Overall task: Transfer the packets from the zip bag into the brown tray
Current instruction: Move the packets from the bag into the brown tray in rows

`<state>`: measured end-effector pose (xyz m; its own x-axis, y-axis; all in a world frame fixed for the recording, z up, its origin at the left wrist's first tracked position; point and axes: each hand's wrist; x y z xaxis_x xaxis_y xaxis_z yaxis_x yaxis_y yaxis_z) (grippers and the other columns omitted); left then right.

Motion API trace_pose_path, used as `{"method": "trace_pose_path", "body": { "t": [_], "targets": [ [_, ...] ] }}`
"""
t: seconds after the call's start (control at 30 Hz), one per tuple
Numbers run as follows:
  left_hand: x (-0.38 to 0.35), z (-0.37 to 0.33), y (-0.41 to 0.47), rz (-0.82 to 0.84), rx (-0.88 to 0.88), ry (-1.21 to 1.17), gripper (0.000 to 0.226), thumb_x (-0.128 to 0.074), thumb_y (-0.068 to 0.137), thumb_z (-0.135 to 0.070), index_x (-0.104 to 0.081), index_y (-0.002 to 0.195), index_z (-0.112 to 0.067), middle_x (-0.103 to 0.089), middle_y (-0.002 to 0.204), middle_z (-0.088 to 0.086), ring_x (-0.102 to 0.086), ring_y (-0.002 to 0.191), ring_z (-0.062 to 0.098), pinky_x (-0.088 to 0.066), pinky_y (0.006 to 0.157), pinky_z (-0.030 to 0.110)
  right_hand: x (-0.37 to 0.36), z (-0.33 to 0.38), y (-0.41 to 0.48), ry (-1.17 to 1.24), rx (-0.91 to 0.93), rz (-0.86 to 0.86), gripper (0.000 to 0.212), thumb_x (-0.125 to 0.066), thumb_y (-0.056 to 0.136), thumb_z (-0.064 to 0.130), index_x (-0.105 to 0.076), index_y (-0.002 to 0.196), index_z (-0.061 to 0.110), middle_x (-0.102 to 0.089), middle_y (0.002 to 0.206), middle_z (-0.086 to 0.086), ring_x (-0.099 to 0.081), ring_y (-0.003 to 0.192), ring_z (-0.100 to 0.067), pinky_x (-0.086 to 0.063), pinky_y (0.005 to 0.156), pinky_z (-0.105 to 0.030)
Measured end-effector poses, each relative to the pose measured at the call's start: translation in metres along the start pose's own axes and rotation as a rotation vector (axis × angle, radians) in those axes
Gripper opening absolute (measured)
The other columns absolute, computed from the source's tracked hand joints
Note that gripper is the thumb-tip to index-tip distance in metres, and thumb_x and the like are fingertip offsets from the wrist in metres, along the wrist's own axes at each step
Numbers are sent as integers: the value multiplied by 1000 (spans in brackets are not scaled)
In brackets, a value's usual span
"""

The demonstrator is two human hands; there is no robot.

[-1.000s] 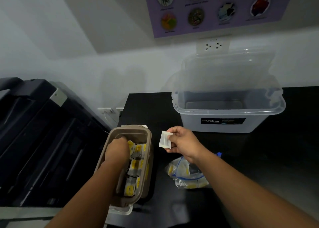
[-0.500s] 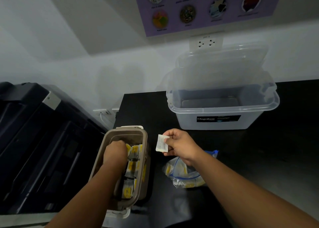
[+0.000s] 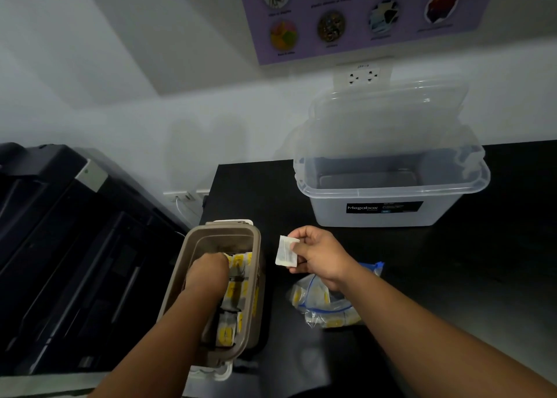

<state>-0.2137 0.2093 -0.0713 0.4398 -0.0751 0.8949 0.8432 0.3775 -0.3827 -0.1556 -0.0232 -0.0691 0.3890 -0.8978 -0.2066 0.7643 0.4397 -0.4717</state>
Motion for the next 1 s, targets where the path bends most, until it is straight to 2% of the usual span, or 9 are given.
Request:
{"method": "trace_pose_path", "body": {
  "t": [0.17,0.3,0.47,0.6,0.67,0.8,0.87,0.93,1.0],
  "targets": [
    [-4,4,-4,54,-47,33,23,-54,92,-2,-65,109,-13,-68,112,8,-68,102,25,-57,84,35,-4,2,-6,-12,20,-14,11,-60,102,5,-65,110,11,-71,110,-16,-74,92,-27,-62,68,-33],
    [0,10,-10,42,-86,-30,23,-60,89,-3,-66,109,-11,-71,109,9,-70,100,25,-58,86,35,-10,5,-13,-3,29,-15,12,-61,101,4,-65,110,10,-71,112,-16,-75,99,-30,-63,69,-33],
    [27,21,-13,-228,-88,-461,15,-61,93,-15,-74,101,-14,-74,92,1,-68,84,16,-57,84,34,-25,16,-23,20,84,13,16,-63,99,1,-66,112,11,-72,114,-17,-75,97,-27,-63,70,-33],
    [58,16,-42,-406,-253,-949,19,-70,92,-11,-73,105,-24,-71,95,-13,-65,80,-3,-52,79,13,-42,28,-27,99,97,38,17,-61,101,1,-68,114,10,-74,110,-16,-76,93,-27,-64,74,-36],
    [65,17,-54,-417,-366,-1044,28,-74,87,-4,-73,106,-24,-70,95,-12,-65,79,0,-51,74,9,-51,35,-29,182,51,73,14,-60,102,4,-70,111,8,-76,102,-15,-77,86,-26,-64,70,-33],
    [67,29,-60,-329,-524,-1210,27,-77,84,-5,-75,107,-19,-72,105,-4,-70,85,16,-58,78,24,-70,45,-31,194,-13,108,12,-65,100,8,-69,111,5,-77,89,-16,-74,67,-20,-62,60,-28],
    [65,36,-62,-320,-518,-1294,19,-74,85,-5,-76,103,-10,-74,103,1,-72,87,15,-59,74,26,-80,47,-31,166,-20,127,10,-65,100,8,-66,110,5,-76,85,-16,-71,60,-19,-60,56,-26],
    [60,42,-64,-298,-450,-1367,14,-72,88,-6,-76,101,-7,-75,94,8,-69,70,13,-56,60,27,-90,50,-32,140,-44,158,11,-63,102,11,-63,111,4,-76,83,-16,-70,57,-19,-58,52,-25],
    [55,49,-64,-263,-341,-1440,10,-71,90,-9,-76,99,-10,-73,86,15,-64,63,15,-56,56,29,-96,51,-33,90,-65,166,19,-61,104,14,-62,117,1,-76,84,-16,-68,54,-19,-55,48,-24]
  ]
}}
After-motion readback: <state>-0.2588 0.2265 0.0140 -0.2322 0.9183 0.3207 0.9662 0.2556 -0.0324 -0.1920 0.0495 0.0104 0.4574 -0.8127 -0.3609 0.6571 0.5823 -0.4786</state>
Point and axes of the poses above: each hand's wrist, its own y-axis towards the middle knuckle, its own x-axis out of the back of the hand, z = x × y
